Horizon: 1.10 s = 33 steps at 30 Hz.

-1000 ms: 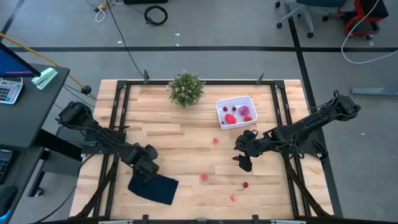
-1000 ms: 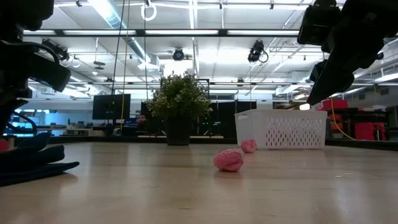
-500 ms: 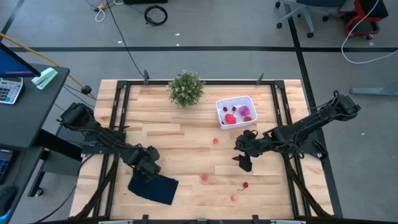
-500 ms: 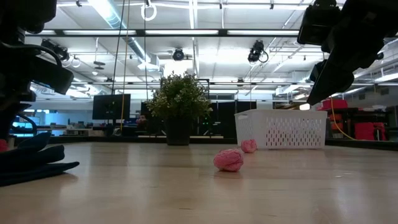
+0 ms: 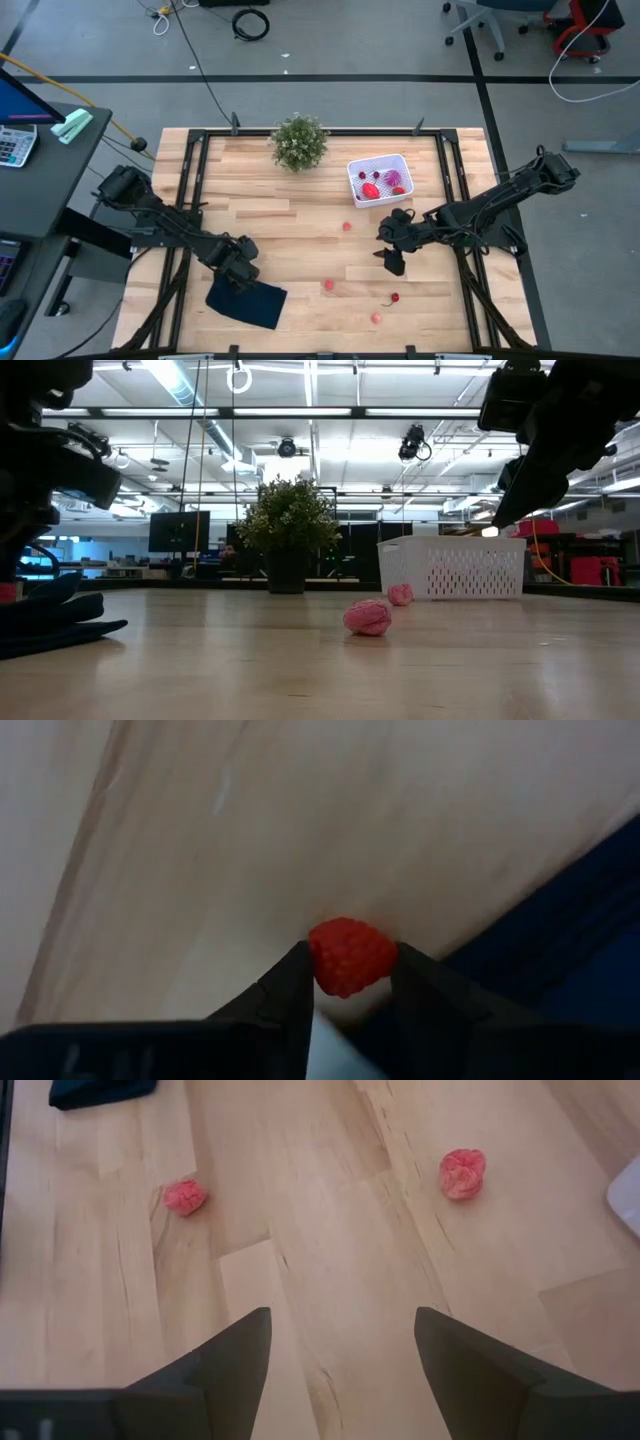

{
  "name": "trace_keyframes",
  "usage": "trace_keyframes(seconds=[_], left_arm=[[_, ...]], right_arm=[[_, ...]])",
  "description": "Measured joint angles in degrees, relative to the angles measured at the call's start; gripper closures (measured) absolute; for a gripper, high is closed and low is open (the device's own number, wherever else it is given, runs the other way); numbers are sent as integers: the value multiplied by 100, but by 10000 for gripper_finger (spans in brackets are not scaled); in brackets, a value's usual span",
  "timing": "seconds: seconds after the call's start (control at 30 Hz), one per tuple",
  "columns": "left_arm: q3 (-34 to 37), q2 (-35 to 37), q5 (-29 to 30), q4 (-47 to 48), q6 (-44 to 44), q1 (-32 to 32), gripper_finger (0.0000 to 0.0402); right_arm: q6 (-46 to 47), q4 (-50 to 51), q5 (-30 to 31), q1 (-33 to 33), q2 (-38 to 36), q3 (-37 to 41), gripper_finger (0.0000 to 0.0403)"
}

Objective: Pick and placing Produce into tupperware
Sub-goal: Put the raspberry into the bin

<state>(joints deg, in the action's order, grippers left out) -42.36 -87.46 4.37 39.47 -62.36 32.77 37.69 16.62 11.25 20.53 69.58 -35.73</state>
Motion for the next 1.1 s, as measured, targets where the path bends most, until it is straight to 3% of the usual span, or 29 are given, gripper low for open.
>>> trace_keyframes(seconds=[0.13,0.5,0.67,0.8,0.97,1.1], left_arm=[[-153,-4,179,-201,88,-91,271],[-886,0,791,-700,1733,-909,275],[-1178,0,1311,-1135,2563,-1550,262],[-1347,0,1324,-1909,3462,-2124,263],[-1461,2,1319,-3393,4370,-2833,268],[-1463,4,848,-4728,4820,-3380,259]], right_arm=[[-2,-2,141,0,0,0,147],[41,2,388,-60,0,0,147],[764,333,-76,-56,0,0,147],[1219,924,-569,139,0,0,147],[1265,1334,-580,466,0,0,147],[1254,1379,-695,672,0,0,147]])
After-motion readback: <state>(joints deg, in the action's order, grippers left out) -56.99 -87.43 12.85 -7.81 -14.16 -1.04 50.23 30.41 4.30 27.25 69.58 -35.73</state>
